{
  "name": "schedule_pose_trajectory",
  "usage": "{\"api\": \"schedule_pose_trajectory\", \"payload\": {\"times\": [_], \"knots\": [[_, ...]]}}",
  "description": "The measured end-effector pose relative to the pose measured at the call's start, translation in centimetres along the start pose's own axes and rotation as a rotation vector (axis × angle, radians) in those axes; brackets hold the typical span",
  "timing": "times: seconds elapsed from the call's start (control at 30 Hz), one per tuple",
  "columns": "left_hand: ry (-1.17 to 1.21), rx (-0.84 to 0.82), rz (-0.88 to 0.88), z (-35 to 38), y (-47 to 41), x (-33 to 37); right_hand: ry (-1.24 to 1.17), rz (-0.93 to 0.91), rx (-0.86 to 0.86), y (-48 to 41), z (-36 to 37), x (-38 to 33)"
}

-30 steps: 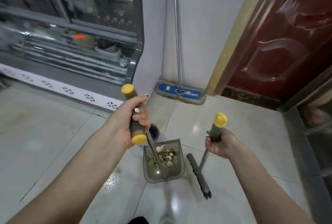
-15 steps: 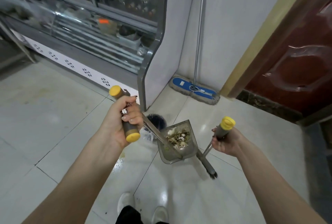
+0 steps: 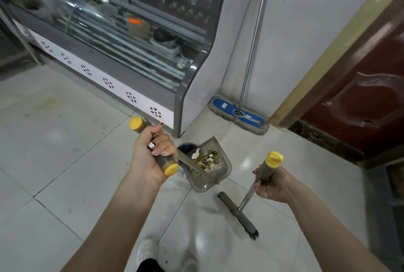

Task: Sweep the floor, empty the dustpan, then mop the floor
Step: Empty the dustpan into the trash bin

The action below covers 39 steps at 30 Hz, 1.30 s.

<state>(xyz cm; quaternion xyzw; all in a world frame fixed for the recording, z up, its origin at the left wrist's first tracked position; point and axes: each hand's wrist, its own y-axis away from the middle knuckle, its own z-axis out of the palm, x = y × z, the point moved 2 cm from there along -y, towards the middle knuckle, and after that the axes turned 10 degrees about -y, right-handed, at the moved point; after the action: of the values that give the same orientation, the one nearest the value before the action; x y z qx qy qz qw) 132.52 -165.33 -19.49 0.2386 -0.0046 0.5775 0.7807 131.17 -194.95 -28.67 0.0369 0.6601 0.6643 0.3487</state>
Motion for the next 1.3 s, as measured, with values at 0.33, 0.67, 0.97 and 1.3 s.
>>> {"api": "schedule_pose_trajectory", "payload": {"times": [0.33,0.67,0.97,1.3], "knots": [[0.212,0.206,0.045,-2.3,-0.9,2.9,0.015,-0.004,-0.017,-0.6,5.6,1.0],[0.152,0.31,-0.019,-4.9,0.8,3.6,0.003,-0.007,-0.052,-1.3,10.3,1.6],[0.007,0.542,-0.097,-5.7,2.8,2.8,-0.003,0.001,-0.07,-1.1,11.8,2.1],[-0.253,0.656,-0.228,-7.2,6.1,1.0,0.024,0.007,-0.067,-1.2,11.1,4.0]]}}
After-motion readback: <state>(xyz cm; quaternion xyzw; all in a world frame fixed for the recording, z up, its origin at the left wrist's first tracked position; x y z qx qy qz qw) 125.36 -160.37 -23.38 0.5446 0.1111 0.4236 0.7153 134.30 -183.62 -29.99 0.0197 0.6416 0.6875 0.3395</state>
